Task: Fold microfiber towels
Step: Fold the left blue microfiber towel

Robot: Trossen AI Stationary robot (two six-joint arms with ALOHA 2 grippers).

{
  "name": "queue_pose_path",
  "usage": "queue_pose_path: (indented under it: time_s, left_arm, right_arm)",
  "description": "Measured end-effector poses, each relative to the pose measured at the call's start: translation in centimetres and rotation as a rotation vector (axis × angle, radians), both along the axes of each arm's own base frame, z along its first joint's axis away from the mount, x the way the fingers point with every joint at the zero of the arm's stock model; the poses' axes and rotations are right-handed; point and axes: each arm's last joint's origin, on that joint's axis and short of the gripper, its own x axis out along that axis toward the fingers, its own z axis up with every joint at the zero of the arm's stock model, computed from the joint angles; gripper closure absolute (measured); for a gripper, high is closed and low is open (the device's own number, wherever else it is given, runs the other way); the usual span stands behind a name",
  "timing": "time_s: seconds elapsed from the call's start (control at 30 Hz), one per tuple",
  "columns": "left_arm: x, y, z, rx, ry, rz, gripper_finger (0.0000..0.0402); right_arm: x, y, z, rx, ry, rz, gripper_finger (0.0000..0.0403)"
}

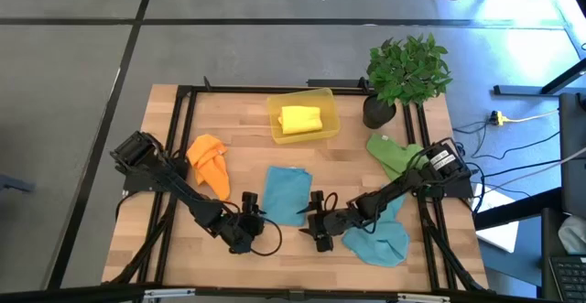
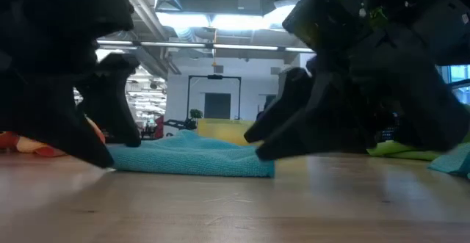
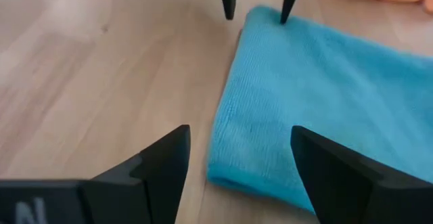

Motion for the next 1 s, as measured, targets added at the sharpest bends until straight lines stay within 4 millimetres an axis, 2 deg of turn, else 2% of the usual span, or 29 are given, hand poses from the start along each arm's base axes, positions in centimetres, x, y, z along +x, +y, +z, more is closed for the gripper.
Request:
queue_pose_path:
  time_s: [0.23, 0.6, 0.87, 1.0]
  left_arm:
    - [0.2, -0.1, -1.3, 0.022, 0.007, 0.033, 0.0202]
    - [0.1, 0.0, -1.6, 0.073, 0.016, 0.025, 0.0208]
    - [0.0, -0.1, -1.6, 0.098, 0.017, 0.003, 0.0268]
    - [0.0, -0.1, -1.7, 0.1, 0.021, 0.001, 0.0306]
  right_arm:
    - [0.1, 0.0, -1.7, -0.008, 0.021, -0.013, 0.0146]
    - [0.1, -0.1, -2.0, -0.062, 0.018, -0.036, 0.0146]
    - [0.2, -0.3, -2.0, -0.043, 0.021, -0.06, 0.0147]
    - [0.2, -0.3, -2.0, -0.044, 0.022, -0.06, 0.0168]
